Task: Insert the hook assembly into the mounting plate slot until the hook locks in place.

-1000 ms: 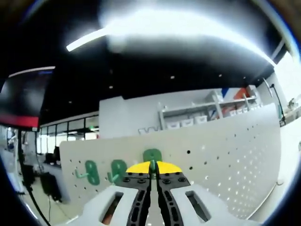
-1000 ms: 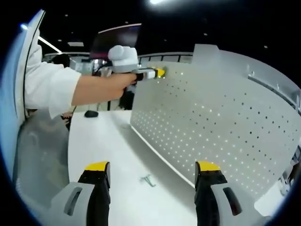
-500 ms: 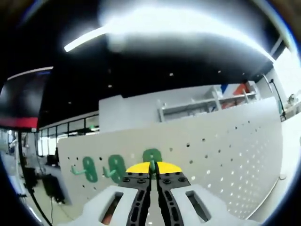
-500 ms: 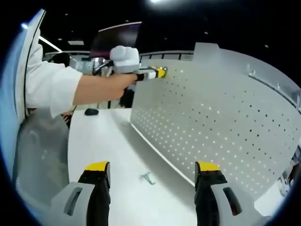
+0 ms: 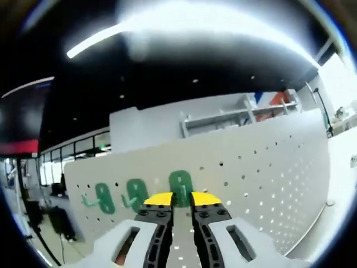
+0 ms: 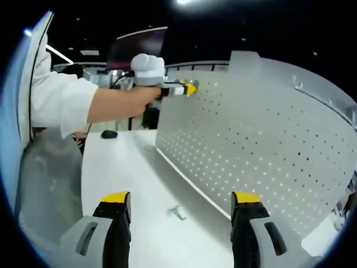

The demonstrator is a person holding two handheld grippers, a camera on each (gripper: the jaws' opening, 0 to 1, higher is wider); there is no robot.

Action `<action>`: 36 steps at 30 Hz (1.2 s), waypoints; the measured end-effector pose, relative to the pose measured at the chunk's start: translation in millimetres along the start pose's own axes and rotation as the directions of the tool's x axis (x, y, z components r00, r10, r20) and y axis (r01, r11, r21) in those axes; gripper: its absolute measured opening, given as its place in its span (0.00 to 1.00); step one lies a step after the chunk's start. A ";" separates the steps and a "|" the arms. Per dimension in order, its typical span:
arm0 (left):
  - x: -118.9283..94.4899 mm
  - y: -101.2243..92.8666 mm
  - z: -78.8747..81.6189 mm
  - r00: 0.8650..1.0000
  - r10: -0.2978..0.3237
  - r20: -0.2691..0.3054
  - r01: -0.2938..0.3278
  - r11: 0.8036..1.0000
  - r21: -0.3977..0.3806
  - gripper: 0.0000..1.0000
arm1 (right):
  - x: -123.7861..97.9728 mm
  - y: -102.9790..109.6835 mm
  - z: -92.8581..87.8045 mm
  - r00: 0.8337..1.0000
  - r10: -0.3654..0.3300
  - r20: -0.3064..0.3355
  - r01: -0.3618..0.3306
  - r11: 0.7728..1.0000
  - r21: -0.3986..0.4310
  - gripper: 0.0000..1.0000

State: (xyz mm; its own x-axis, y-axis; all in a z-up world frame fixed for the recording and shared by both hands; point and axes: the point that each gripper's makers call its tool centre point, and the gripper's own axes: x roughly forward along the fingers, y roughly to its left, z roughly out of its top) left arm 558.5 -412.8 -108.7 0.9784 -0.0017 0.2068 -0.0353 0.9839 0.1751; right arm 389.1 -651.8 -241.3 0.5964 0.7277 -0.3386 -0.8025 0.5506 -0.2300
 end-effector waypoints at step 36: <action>-126.9 -123.9 -137.5 0.780 -0.411 -0.472 0.389 0.909 -0.148 0.24 | -5.6 9.5 -7.3 0.999 0.002 0.035 -0.003 1.000 0.012 0.73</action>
State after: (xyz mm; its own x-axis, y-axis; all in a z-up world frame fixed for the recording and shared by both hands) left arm 466.8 -509.9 -289.0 0.8740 -0.3211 -0.3646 0.3787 0.9204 0.0971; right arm 377.9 -653.6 -248.3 0.5948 0.7428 -0.3073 -0.8038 0.5536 -0.2177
